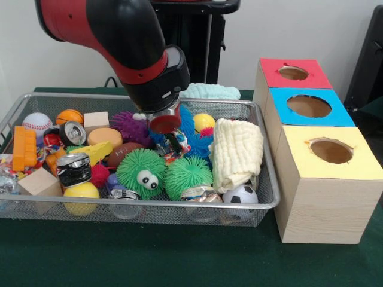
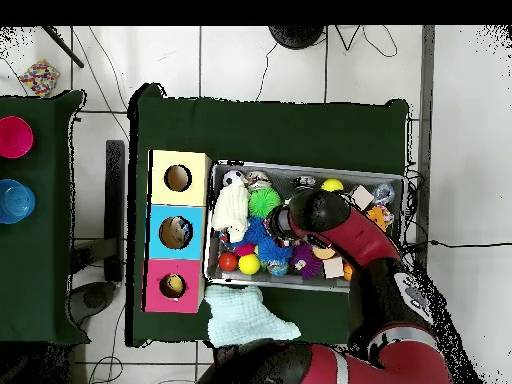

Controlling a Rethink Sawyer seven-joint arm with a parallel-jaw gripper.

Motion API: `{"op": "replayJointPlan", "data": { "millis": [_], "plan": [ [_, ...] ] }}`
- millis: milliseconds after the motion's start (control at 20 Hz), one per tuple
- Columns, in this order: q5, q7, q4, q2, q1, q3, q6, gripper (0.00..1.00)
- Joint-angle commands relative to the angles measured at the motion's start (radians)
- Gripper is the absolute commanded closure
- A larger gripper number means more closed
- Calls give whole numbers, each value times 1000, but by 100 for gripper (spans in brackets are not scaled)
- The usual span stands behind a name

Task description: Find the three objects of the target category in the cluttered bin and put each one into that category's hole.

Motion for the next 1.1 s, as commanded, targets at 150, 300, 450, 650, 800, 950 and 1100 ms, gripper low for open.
{"op": "replayJointPlan", "data": {
  "millis": [150, 300, 450, 650, 800, 950, 1100],
  "plan": [
    [-119, -162, -23, 77, -50, 108, -33, 100],
    [-120, -129, -8, 68, -53, 120, -46, 100],
    [-116, -109, -1, 65, -61, 134, -37, 100],
    [-70, -2, -13, 54, -35, 110, -7, 100],
    [-76, 47, -78, 8, -7, 67, 133, 100],
    [-110, 75, -189, -20, 22, 23, 297, 100],
    [-139, 93, -302, -22, 47, -11, 427, 100]
  ]
}}
